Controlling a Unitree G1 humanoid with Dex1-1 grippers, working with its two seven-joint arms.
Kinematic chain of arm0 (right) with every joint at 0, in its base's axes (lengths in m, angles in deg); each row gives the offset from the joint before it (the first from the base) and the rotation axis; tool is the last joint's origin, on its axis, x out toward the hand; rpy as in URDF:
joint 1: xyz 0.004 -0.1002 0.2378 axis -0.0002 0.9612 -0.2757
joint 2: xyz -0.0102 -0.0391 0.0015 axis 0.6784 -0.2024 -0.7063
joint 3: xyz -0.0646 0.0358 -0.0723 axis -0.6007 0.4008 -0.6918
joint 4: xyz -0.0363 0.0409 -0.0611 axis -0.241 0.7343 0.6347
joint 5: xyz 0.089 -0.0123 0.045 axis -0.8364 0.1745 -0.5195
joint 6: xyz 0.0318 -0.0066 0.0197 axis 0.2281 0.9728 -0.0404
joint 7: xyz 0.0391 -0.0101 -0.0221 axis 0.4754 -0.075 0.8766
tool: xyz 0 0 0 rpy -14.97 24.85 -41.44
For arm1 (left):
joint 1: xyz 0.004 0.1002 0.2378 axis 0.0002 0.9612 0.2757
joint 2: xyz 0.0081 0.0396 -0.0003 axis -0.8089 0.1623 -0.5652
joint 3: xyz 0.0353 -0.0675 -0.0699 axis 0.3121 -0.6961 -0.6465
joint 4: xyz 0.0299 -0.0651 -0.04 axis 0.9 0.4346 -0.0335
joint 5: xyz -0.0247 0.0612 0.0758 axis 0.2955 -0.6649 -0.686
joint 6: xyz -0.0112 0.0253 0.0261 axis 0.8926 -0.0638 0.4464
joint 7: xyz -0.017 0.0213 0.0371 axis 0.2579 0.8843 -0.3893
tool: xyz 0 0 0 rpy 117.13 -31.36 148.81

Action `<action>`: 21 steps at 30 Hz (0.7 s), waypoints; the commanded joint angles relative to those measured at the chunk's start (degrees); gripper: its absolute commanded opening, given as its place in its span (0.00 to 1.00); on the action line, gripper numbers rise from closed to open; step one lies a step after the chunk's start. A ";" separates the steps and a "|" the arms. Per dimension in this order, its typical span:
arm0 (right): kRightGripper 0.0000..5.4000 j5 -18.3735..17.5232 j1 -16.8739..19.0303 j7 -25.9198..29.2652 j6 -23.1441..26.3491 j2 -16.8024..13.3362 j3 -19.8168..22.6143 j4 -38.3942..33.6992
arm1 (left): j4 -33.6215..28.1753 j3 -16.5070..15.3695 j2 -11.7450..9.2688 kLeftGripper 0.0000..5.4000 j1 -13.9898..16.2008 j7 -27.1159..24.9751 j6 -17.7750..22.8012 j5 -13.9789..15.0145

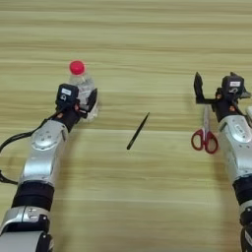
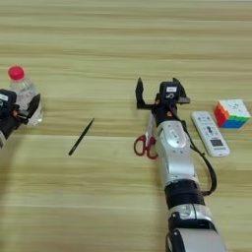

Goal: Move the objects on the table

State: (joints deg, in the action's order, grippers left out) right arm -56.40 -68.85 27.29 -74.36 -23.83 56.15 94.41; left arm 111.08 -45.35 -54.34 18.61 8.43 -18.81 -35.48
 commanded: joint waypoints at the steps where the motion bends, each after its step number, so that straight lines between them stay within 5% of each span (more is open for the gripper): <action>1: 1.00 0.32 -0.96 0.08 -0.22 -0.02 -0.03 0.16 | 3.25 0.17 -1.14 0.57 0.66 0.78 1.41 -1.09; 14: 1.00 0.29 -0.90 0.15 -0.18 -0.12 0.02 0.06 | 5.60 2.03 -1.60 0.57 0.45 1.24 1.56 -2.25; 21: 1.00 0.31 -0.95 0.15 -0.24 -0.14 0.03 0.18 | 5.96 2.82 -1.97 0.71 0.50 2.07 1.34 -2.59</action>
State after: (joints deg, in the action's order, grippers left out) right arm -56.42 -68.85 27.31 -74.36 -23.83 56.17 94.41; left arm 114.61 -43.40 -55.93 16.90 10.11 -19.61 -36.19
